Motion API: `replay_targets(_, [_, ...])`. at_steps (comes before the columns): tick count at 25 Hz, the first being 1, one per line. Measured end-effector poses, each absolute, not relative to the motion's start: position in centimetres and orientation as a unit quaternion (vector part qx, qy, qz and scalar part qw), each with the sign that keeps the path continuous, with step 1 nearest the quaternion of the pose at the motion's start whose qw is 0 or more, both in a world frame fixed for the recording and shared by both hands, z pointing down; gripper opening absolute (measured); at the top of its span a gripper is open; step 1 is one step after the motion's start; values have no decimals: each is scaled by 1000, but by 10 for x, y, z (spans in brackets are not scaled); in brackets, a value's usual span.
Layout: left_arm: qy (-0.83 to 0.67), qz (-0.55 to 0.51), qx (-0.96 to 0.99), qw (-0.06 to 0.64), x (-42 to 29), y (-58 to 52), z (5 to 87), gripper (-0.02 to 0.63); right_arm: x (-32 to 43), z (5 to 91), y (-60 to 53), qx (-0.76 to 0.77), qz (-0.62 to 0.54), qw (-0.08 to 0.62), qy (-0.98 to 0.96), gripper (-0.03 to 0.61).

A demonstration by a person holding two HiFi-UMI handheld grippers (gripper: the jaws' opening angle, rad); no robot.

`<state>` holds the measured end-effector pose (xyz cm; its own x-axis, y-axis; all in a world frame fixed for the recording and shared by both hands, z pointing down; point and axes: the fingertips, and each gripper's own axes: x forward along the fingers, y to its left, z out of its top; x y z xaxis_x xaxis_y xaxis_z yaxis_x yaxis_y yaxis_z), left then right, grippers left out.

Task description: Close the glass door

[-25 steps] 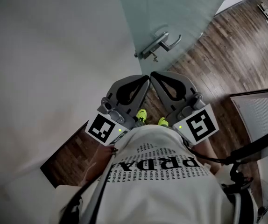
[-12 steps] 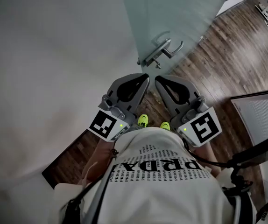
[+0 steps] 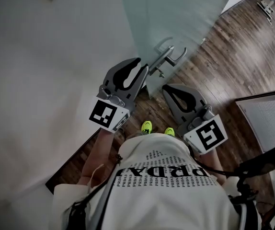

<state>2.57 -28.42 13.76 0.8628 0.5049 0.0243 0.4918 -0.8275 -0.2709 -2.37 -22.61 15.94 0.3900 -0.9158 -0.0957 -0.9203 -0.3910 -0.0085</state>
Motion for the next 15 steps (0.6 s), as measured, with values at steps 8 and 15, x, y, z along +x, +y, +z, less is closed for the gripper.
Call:
replay_targets(8, [-227,40,-962,149,51,-305,120,144,-19,155,-228,-836,33,27,547,-3])
replay_targets(15, [-253,22,-955,154,61,-292,127,143,-14,158,-227,-843,27,28,536,-3])
